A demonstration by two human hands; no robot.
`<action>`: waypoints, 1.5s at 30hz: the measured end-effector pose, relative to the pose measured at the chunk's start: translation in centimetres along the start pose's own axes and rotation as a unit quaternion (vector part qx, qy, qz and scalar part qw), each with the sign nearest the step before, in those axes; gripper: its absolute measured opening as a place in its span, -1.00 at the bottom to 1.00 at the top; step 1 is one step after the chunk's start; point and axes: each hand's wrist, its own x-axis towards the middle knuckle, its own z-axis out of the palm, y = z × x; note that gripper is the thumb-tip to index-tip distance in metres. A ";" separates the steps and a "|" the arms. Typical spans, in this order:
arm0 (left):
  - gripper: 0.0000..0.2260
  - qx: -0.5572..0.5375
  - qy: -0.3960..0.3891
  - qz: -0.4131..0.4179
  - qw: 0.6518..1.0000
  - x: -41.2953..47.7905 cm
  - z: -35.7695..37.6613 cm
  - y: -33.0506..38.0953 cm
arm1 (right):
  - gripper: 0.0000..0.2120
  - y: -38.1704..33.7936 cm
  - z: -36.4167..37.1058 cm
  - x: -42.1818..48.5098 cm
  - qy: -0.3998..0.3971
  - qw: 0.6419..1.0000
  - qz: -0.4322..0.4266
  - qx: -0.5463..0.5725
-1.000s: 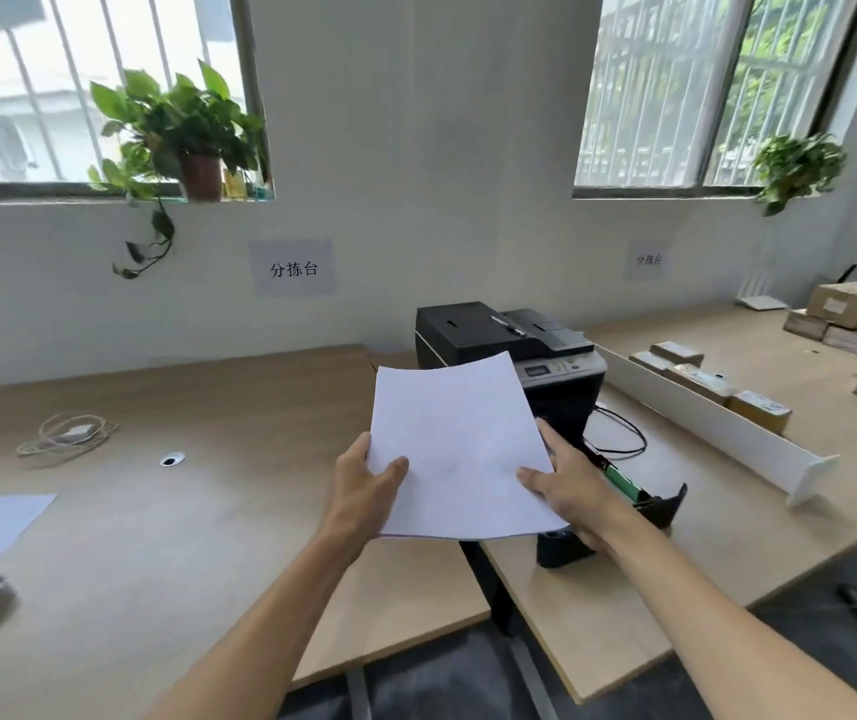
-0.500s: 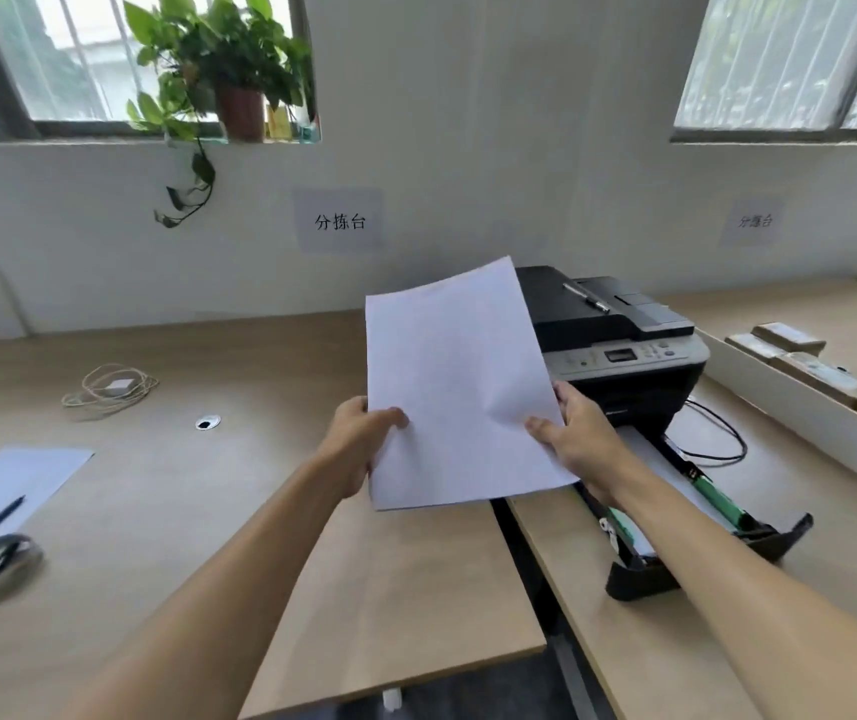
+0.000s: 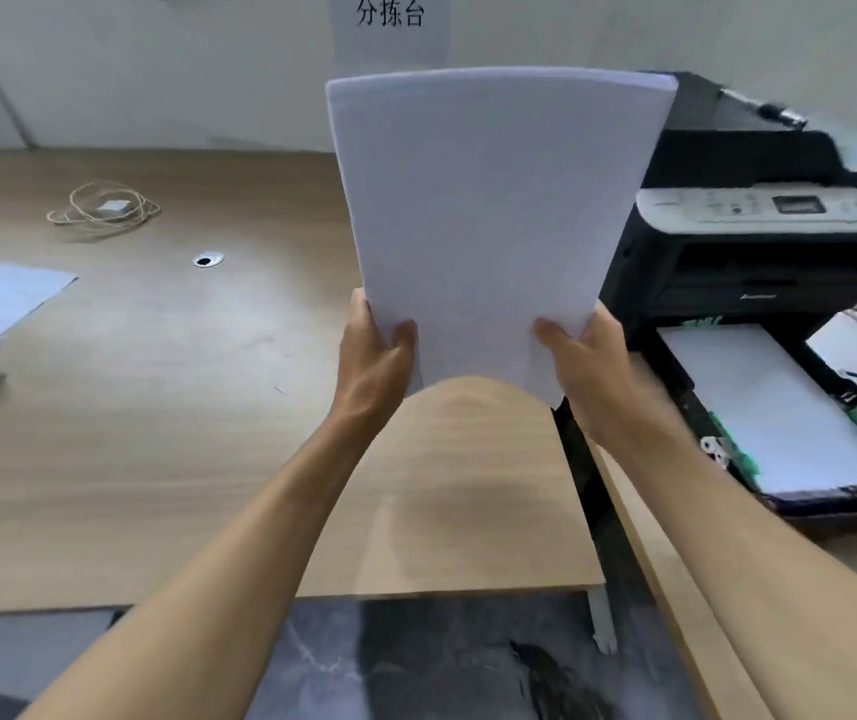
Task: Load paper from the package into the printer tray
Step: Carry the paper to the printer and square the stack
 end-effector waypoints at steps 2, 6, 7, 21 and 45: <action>-0.76 0.018 0.000 0.000 1.000 -1.1 0.4 -3.5 | -0.71 4.1 0.7 -1.1 -0.007 1.000 0.007 0.004; -0.81 0.016 0.003 -0.023 1.000 -4.0 1.3 -9.5 | -0.71 9.1 1.6 -4.5 -0.065 0.998 0.012 -0.006; -0.81 0.009 0.008 -0.025 1.000 -4.5 1.6 -10.2 | -0.70 9.6 1.7 -4.9 -0.068 0.998 0.004 -0.007; -0.83 0.046 0.014 -0.079 0.996 -4.2 2.1 -7.8 | -0.63 9.4 1.6 -3.6 -0.053 0.996 0.063 0.030; -0.41 0.075 -0.041 -0.014 0.996 -3.0 -1.0 11.7 | -0.39 -12.0 -6.8 -1.3 -0.119 0.986 0.019 -0.114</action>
